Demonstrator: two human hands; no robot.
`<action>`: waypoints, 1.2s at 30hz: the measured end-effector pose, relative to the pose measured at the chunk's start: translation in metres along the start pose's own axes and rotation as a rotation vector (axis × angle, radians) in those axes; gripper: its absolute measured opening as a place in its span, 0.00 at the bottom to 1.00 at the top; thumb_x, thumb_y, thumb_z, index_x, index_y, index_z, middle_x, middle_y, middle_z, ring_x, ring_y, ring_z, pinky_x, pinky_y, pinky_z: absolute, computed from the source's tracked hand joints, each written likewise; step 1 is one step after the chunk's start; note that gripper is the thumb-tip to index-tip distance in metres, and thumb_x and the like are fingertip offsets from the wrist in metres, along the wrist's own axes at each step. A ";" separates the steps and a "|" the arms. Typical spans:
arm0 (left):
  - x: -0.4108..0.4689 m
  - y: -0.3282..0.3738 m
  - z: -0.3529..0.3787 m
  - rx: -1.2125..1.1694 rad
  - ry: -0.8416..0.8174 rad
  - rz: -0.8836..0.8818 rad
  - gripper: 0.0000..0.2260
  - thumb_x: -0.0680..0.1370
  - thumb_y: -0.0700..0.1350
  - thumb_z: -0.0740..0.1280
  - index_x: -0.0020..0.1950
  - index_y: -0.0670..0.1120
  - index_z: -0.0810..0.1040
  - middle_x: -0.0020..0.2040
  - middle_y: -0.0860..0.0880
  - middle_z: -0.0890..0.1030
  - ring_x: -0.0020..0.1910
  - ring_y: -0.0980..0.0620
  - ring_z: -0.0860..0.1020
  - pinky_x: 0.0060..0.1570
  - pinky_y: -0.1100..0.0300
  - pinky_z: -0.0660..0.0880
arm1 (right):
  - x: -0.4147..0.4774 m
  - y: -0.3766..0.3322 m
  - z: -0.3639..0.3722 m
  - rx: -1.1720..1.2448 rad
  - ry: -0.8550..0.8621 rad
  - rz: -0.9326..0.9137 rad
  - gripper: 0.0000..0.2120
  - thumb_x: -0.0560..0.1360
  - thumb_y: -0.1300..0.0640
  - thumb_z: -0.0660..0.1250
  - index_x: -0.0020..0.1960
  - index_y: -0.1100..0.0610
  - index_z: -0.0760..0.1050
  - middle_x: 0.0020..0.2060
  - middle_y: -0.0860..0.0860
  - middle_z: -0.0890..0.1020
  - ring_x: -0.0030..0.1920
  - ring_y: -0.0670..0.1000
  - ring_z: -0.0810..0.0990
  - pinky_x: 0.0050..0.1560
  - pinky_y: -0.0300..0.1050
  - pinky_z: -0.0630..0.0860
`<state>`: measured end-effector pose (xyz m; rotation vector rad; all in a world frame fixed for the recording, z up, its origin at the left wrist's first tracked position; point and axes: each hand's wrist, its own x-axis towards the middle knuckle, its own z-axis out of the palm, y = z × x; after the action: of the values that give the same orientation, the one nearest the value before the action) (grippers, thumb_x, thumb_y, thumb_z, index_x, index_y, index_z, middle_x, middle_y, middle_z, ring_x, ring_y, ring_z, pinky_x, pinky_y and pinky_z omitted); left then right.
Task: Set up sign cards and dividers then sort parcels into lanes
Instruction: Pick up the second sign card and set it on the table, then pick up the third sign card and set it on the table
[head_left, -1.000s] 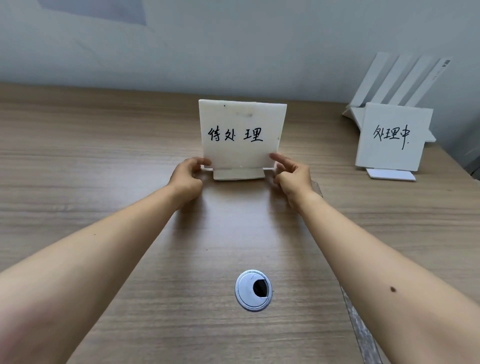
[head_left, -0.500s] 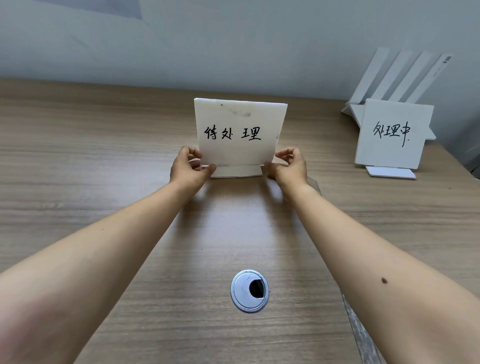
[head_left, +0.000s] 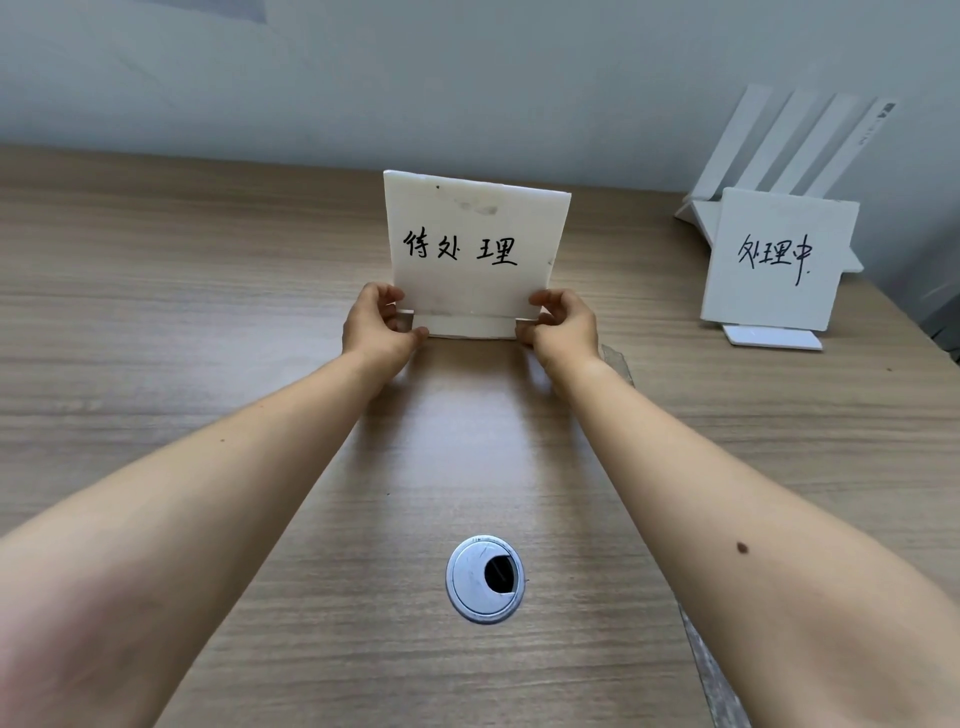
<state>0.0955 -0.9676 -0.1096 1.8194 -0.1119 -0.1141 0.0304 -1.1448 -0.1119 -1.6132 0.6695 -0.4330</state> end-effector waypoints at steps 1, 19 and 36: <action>0.000 0.000 0.000 -0.006 -0.004 -0.006 0.19 0.71 0.31 0.71 0.54 0.46 0.69 0.52 0.47 0.74 0.38 0.57 0.72 0.58 0.59 0.72 | 0.000 -0.001 0.000 0.001 0.000 0.002 0.20 0.67 0.74 0.66 0.41 0.48 0.73 0.41 0.50 0.79 0.51 0.55 0.79 0.60 0.55 0.76; -0.100 -0.011 -0.104 0.134 -0.237 -0.106 0.16 0.72 0.35 0.72 0.54 0.47 0.73 0.59 0.43 0.76 0.59 0.48 0.76 0.60 0.53 0.73 | -0.146 -0.019 0.006 -0.109 0.194 0.114 0.15 0.69 0.70 0.66 0.54 0.60 0.76 0.46 0.50 0.78 0.45 0.51 0.75 0.44 0.35 0.68; -0.223 0.070 -0.438 1.379 -0.254 0.193 0.46 0.65 0.65 0.71 0.76 0.56 0.52 0.75 0.51 0.59 0.72 0.49 0.62 0.66 0.52 0.64 | -0.406 -0.149 0.150 -0.796 -0.318 -0.087 0.32 0.72 0.54 0.70 0.73 0.50 0.63 0.76 0.51 0.56 0.73 0.56 0.58 0.69 0.51 0.64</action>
<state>-0.0662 -0.5349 0.0709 3.1398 -0.6723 -0.1436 -0.1577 -0.7602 0.0511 -2.4032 0.5538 0.0605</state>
